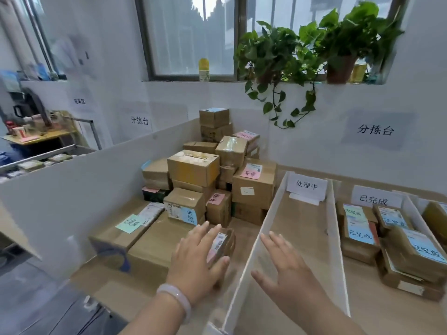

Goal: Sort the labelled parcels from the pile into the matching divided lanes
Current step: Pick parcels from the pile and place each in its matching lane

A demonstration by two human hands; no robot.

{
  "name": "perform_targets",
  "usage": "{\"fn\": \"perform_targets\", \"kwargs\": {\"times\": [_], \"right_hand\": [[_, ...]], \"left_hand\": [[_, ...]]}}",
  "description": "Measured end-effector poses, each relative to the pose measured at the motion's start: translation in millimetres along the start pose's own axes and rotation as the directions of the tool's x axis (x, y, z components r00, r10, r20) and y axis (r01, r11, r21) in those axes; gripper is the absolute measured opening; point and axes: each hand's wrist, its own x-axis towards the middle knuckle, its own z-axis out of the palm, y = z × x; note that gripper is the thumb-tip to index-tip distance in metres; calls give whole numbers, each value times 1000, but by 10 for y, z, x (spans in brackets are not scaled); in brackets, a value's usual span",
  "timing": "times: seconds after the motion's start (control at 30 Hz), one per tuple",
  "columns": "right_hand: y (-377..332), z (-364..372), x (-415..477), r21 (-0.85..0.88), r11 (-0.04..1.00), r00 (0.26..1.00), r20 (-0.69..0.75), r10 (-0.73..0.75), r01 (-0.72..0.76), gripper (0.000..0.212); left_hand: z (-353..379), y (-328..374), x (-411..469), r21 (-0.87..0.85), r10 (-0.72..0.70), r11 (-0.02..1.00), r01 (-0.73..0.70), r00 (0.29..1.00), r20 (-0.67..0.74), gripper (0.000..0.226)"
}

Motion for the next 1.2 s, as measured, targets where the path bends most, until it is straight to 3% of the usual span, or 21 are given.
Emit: {"fn": "perform_targets", "kwargs": {"times": [0.13, 0.3, 0.47, 0.6, 0.77, 0.9, 1.2], "right_hand": [[-556, 306, 702, 47, 999, 999, 36, -6, 4, 72], [-1138, 657, 1648, 82, 994, 996, 62, 67, -72, 73], [-1403, 734, 2332, 172, 974, 987, -30, 156, -148, 70], [-1448, 822, 2635, 198, 946, 964, -21, 266, -257, 64], [-1472, 766, 2982, 448, 831, 925, -27, 380, -329, 56], [-1425, 686, 3375, 575, 756, 883, -117, 455, -314, 51], [-1343, 809, 3890, 631, 672, 834, -69, 548, -389, 46]], "left_hand": [[-244, -670, 486, -18, -54, 998, 55, 998, 13, 69], [-517, -1434, 1276, -167, -67, 984, 65, 998, -5, 67], [-712, -1886, 2027, -237, -28, 971, 30, 1000, 10, 70], [-732, -2077, 2491, -326, -33, 944, 53, 997, 66, 74], [-768, -2226, 3000, -422, -72, 905, 47, 996, -43, 65], [-722, -2224, 3360, -409, -60, 910, 64, 998, 23, 65], [-506, -2230, 3732, -222, -82, 970, 104, 991, 106, 61]]}}
